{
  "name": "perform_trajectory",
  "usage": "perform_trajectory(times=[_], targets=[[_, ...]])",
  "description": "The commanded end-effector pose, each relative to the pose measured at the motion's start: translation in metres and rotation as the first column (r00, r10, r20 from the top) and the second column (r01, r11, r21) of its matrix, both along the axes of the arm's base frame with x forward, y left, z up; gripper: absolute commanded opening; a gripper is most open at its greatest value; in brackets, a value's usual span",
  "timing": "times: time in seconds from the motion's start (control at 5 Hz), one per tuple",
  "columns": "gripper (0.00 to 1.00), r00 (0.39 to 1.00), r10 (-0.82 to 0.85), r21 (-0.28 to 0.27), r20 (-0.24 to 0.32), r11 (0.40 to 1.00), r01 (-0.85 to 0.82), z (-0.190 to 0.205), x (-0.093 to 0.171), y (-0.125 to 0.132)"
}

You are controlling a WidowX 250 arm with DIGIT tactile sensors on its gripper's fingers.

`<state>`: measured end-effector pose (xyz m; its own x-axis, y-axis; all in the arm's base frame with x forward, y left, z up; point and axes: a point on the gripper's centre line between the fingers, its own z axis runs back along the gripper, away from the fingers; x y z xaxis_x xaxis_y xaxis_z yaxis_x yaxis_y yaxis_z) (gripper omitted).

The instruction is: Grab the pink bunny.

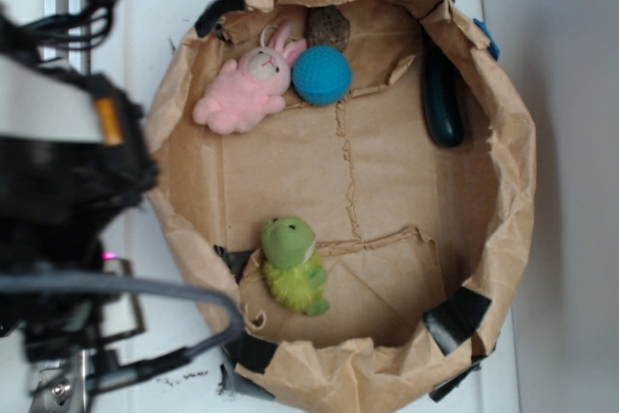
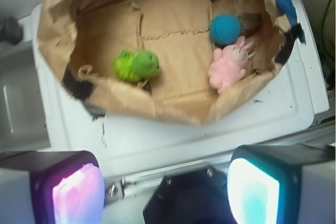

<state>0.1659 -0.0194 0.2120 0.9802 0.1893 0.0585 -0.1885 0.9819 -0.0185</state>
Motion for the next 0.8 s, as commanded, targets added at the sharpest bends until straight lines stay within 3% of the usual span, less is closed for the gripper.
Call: perform_trajectory(times=[0.0,0.2,0.6], targets=[[1.00,1.000,-0.016,-0.009,0.027,1.000,0.017,-0.007,0.038,0.009],[1.00,0.998,-0.033,-0.012,0.054,0.999,0.034,-0.010,0.050,0.012],[1.00,0.981,0.177,0.032,0.083,0.983,-0.180,-0.049,0.041,0.026]])
